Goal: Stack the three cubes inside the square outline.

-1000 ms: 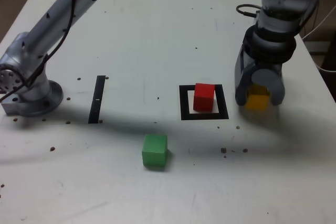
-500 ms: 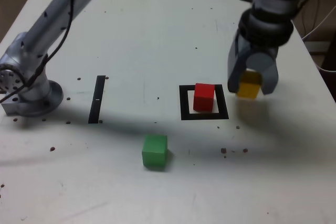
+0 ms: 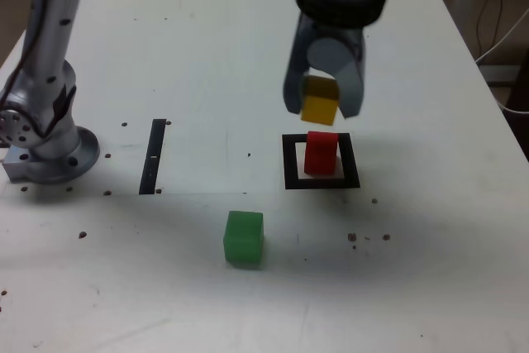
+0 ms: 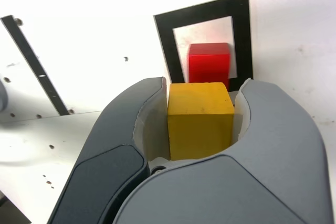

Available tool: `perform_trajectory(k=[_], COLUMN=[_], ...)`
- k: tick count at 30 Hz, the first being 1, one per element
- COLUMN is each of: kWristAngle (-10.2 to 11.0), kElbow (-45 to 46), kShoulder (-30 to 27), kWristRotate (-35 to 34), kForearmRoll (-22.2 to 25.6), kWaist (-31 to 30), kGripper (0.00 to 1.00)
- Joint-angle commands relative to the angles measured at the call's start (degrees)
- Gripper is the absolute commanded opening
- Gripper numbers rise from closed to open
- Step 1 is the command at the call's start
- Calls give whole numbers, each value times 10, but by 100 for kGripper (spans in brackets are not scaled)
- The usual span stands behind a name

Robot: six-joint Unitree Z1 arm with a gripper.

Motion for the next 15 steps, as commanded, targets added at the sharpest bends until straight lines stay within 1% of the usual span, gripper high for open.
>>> perform_trajectory(k=[1,10,15], kWristAngle=[1,-20,-29], kElbow=[17,60,87], kShoulder=[-13,-14,-12], kWristRotate=[0,0,0], kForearmRoll=[-10,-59,-94], kWaist=[4,7,6], kGripper=[23,23,23])
